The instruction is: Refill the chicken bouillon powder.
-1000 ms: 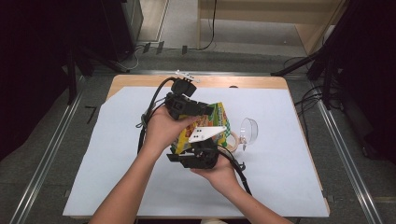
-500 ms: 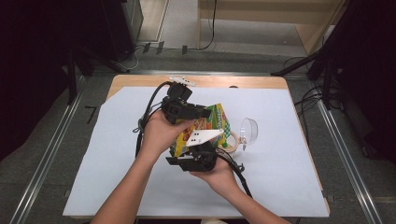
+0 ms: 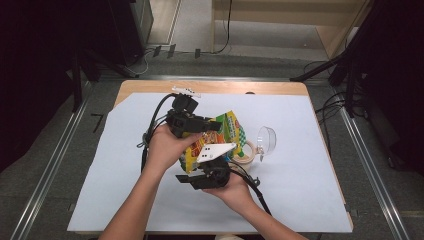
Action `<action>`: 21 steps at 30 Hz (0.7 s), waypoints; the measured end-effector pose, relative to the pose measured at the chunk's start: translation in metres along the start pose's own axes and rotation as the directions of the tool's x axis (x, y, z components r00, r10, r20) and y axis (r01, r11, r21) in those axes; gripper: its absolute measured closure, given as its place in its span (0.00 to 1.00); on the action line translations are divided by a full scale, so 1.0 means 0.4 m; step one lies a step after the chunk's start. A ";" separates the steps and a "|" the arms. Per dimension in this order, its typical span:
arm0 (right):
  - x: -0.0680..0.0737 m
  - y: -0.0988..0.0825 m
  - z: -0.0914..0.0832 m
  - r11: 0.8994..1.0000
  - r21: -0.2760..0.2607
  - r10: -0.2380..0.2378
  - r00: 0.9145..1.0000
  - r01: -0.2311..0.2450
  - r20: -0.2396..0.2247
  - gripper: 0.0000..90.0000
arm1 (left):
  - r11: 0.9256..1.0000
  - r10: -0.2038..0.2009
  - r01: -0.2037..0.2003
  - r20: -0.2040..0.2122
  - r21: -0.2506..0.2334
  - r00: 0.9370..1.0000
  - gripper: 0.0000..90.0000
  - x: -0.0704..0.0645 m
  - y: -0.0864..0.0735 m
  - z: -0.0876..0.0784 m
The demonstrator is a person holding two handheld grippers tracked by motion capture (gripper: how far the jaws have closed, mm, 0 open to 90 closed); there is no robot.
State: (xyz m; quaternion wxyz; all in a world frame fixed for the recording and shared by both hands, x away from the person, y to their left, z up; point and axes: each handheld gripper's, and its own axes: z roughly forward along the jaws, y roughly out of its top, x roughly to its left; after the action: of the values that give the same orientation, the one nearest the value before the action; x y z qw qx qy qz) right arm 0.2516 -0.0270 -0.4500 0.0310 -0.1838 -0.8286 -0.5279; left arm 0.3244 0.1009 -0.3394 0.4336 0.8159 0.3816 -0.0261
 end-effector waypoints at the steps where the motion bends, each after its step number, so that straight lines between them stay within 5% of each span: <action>1: 0.000 -0.002 0.001 1.000 0.006 -0.002 1.000 0.002 0.000 0.66 | 1.000 0.010 -0.010 0.000 0.003 1.000 0.85 0.000 -0.001 0.001; 21: 0.004 -0.032 0.015 0.998 0.042 -0.043 0.999 0.043 -0.005 0.58 | 0.999 -0.031 0.031 0.047 0.014 0.998 0.88 0.021 -0.030 -0.009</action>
State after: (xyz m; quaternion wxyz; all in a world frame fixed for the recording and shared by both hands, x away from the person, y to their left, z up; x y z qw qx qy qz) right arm 0.2466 -0.0262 -0.4633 0.0251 -0.1642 -0.8431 -0.5114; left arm 0.3217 0.1124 -0.3486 0.4368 0.8118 0.3836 -0.0548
